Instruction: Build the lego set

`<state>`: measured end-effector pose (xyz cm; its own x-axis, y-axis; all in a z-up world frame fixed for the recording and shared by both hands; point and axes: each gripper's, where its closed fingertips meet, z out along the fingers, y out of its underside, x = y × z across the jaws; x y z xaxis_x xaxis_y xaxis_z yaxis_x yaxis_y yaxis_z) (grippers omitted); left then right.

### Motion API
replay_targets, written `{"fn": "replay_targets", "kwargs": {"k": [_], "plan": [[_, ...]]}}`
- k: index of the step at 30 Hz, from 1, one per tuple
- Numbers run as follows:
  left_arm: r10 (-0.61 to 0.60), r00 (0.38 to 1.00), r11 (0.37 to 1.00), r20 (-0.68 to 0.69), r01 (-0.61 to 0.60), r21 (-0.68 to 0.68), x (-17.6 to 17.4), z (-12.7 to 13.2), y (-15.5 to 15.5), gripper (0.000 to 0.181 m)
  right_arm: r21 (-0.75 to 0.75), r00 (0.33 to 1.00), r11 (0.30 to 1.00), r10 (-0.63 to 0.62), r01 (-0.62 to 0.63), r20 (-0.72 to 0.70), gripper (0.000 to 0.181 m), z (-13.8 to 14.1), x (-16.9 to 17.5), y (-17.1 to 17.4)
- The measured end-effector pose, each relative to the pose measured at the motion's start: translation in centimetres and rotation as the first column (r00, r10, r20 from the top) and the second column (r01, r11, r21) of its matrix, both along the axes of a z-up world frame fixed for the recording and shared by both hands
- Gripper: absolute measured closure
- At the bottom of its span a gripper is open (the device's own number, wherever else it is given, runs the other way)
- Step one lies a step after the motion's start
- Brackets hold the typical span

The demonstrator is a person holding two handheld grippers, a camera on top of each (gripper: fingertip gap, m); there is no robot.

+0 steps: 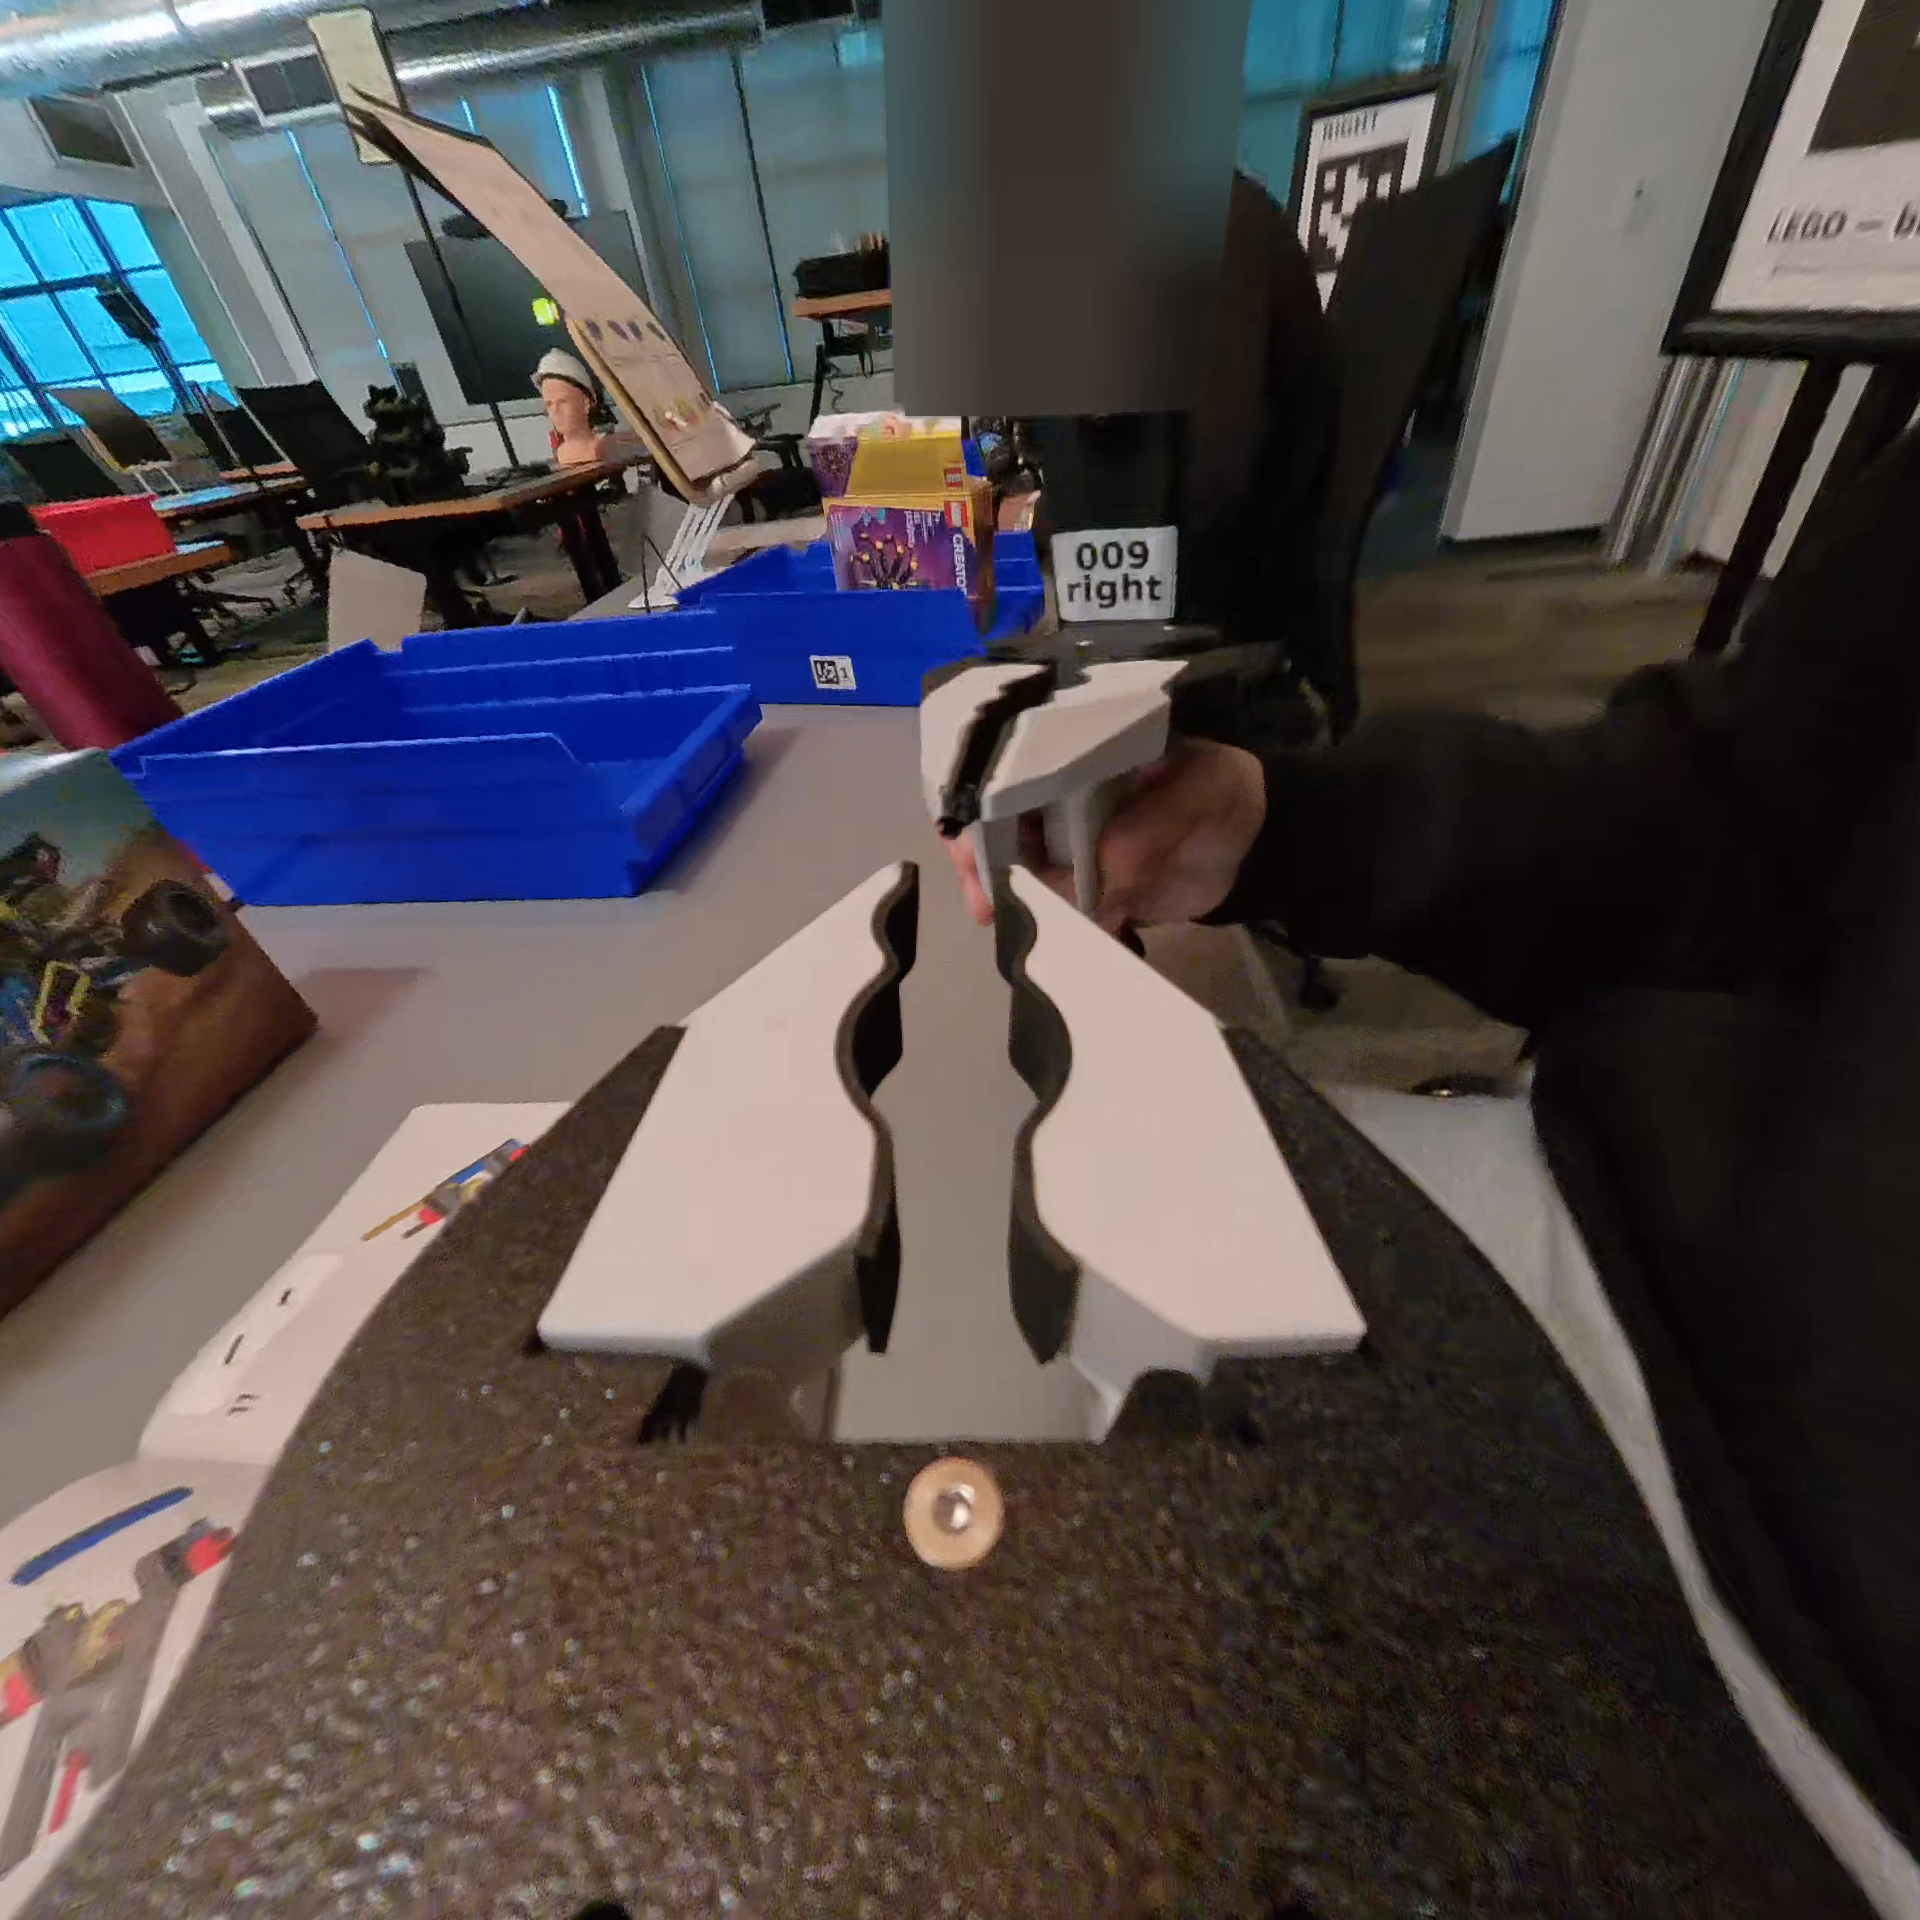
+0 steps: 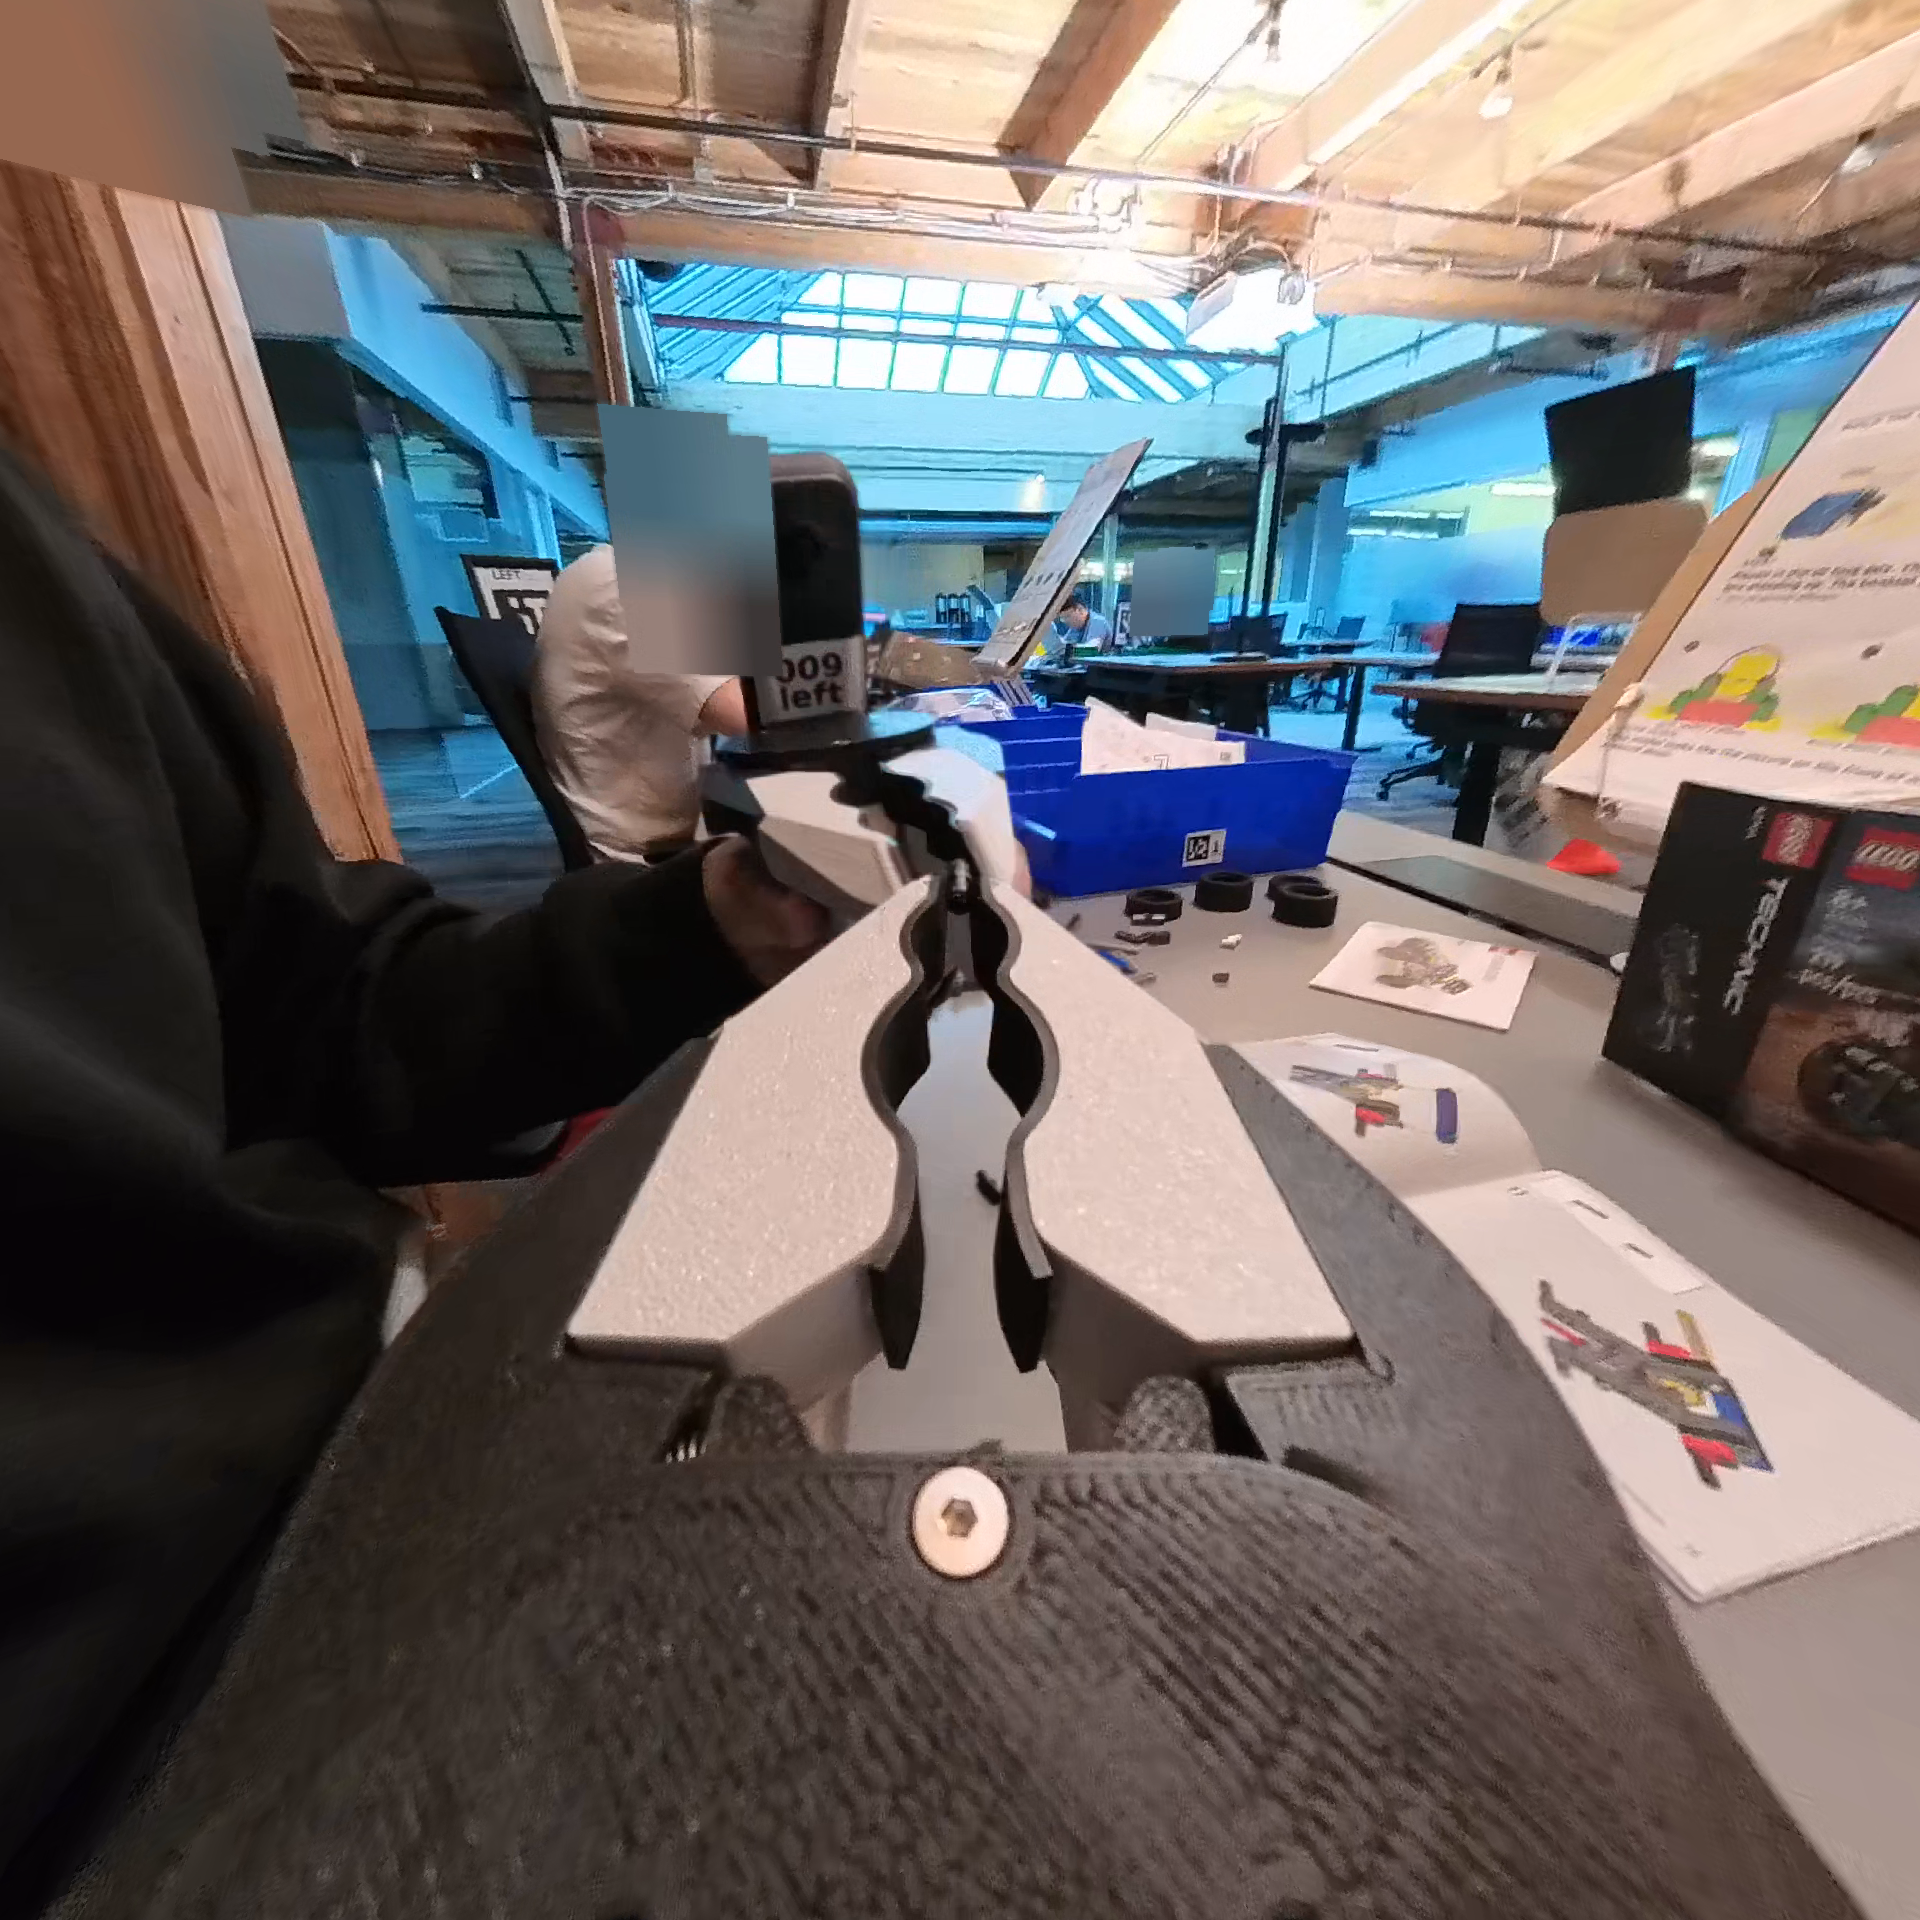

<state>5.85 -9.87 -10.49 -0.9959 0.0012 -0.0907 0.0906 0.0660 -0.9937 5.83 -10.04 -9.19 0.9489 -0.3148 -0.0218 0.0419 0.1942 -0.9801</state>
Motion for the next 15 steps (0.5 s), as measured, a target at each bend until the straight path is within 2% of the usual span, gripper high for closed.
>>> {"fn": "replay_targets", "kwargs": {"k": [4,10,15], "plan": [[0.010,0.999,1.000,0.046,-0.010,-0.002,-0.1,0.1,-0.1,0.177,-0.013,0.997,0.999,0.032,-0.033,-0.066,0.178,-0.9,0.1,0.5],[0.066,0.975,0.994,0.212,-0.082,0.065,0.4,-0.7,0.0,0.178,0.039,0.973,0.996,0.085,-0.079,-0.213,0.178,-1.5,0.4,0.7],[0.083,0.968,0.993,0.237,-0.101,0.064,0.7,-0.8,0.1,0.179,0.104,0.952,0.990,0.117,-0.091,-0.284,0.178,-1.4,0.6,0.7]]}}
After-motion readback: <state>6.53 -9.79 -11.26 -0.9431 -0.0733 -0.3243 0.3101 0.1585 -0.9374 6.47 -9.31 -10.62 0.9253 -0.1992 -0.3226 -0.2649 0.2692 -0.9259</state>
